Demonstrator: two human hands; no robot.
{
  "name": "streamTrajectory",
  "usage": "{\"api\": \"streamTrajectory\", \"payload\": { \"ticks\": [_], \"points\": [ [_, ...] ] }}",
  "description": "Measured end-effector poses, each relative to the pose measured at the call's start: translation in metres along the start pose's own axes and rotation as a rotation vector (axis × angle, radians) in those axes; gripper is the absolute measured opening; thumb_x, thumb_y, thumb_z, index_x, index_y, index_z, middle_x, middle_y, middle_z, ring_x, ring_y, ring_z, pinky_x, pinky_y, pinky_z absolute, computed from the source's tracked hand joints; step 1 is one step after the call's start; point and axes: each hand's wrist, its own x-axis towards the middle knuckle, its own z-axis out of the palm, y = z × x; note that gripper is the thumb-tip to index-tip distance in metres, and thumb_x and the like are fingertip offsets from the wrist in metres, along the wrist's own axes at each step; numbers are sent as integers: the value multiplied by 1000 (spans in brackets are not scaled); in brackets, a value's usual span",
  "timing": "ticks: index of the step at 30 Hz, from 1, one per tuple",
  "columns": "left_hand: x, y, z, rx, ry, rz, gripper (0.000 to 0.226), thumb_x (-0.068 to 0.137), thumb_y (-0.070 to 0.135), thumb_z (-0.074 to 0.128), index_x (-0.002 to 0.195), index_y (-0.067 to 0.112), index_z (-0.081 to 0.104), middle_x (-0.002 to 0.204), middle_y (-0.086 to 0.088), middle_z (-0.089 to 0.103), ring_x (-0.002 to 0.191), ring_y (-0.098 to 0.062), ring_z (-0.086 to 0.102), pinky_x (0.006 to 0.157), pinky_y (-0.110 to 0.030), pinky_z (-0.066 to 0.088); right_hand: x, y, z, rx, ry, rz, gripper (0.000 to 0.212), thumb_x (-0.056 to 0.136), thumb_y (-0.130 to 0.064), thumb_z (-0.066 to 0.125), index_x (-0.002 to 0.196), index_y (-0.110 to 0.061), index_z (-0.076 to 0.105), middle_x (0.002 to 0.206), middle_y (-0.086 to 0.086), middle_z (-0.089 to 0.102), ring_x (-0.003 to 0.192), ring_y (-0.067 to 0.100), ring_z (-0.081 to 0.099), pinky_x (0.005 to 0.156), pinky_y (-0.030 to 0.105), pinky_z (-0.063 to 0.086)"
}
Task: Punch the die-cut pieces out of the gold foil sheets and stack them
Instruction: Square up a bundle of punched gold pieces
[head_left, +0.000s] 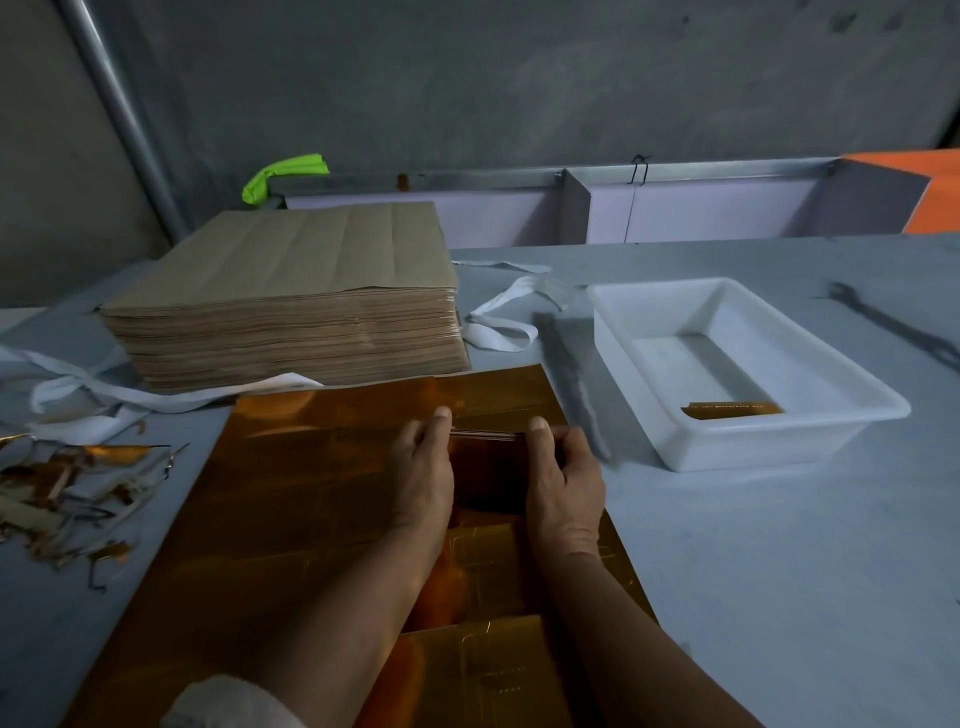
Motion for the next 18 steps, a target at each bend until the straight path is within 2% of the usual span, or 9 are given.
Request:
{"api": "streamTrajectory", "payload": {
  "ticks": [2,3,5,8,10,13,15,17,18],
  "points": [
    [4,2,-2,24,37,23,20,101,41,47,84,32,54,89,5,55,81,-12,52,63,-26,41,-1,2,1,8,12,1,34,97,-49,49,80,-21,57,78,-1,62,76,11,59,63,20,44],
    [5,2,-3,29,32,20,21,101,41,44,85,35,55,91,9,54,82,-9,51,64,-26,41,-1,3,1,15,15,2,34,97,-49,50,79,-21,57,78,0,62,77,12,59,64,21,44],
    [2,1,-2,31,-26,-6,27,101,49,40,89,35,60,99,7,56,92,-13,56,77,-37,51,-1,3,1,18,10,-5,33,98,-48,49,78,-23,56,75,-2,61,75,10,58,64,20,44],
    [-6,3,-1,-31,-104,-38,35,96,60,40,95,32,61,109,-7,62,103,-29,61,90,-55,52,-2,2,1,29,10,-19,32,99,-46,48,76,-25,53,71,-6,56,70,7,54,65,21,45],
    [-8,5,-3,-96,-137,-52,39,95,61,41,95,28,63,106,-11,67,98,-30,65,82,-52,57,-4,2,1,43,13,-37,32,99,-48,46,77,-25,53,73,-6,56,72,8,54,68,25,48],
    [-7,5,-10,-188,-156,-90,38,97,50,42,91,24,68,83,-4,73,73,-20,72,51,-35,57,-5,2,-2,43,-24,-68,22,87,-40,39,82,-27,55,78,-5,61,78,12,57,73,35,51],
    [-6,3,-16,-199,-177,-100,34,97,40,41,90,24,69,80,-5,73,67,-18,72,49,-36,55,-6,3,-3,-11,-68,-63,15,81,-34,39,83,-29,54,80,-5,62,79,15,59,71,36,51],
    [-6,3,-21,-176,-213,-76,29,95,25,40,91,24,69,88,-10,71,71,-21,72,51,-38,55,-4,4,-3,-99,-94,-47,8,85,-27,44,83,-32,50,84,-8,63,81,15,60,69,31,51],
    [-6,3,-22,-137,-237,-62,28,91,15,41,94,23,67,94,-13,69,78,-25,70,53,-38,55,-3,4,-3,-141,-90,-43,15,89,-20,47,82,-33,49,86,-10,62,82,11,60,70,29,50]
  ]
}}
